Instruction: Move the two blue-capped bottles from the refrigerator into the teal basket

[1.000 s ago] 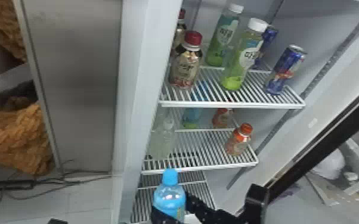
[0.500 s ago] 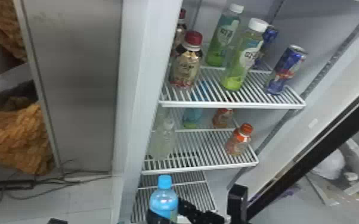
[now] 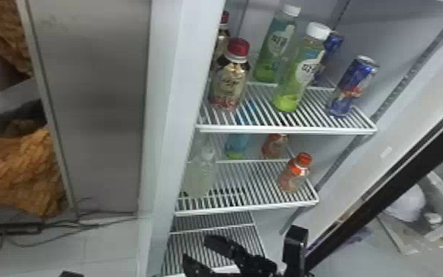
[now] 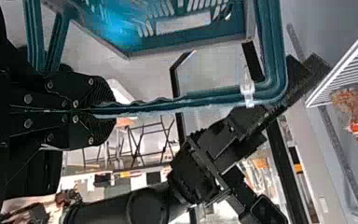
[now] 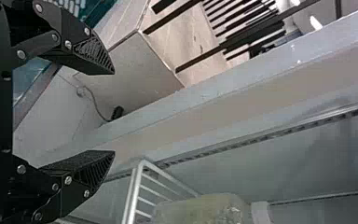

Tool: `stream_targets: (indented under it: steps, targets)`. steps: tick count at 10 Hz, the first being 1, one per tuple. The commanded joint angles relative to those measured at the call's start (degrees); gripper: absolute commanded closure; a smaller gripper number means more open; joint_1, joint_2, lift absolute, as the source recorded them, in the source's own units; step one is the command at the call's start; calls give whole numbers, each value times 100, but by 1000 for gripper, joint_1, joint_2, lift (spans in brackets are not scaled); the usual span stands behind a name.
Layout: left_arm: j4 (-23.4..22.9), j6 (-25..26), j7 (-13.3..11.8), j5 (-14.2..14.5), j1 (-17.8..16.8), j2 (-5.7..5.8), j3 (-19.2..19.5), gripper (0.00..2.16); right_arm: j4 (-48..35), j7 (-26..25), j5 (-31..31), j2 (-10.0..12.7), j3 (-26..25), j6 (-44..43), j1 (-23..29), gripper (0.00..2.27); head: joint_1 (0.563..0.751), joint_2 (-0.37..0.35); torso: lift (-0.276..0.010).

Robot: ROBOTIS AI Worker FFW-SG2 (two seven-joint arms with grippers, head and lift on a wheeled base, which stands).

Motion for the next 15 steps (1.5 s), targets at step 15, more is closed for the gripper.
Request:
stream_targets:
  steps: [15]
  targets:
    - [-2,3,-2,-1,-43,9,0,1199,2237,-1478,809,614,-456,-4193,-1191,424,695,-350,-145]
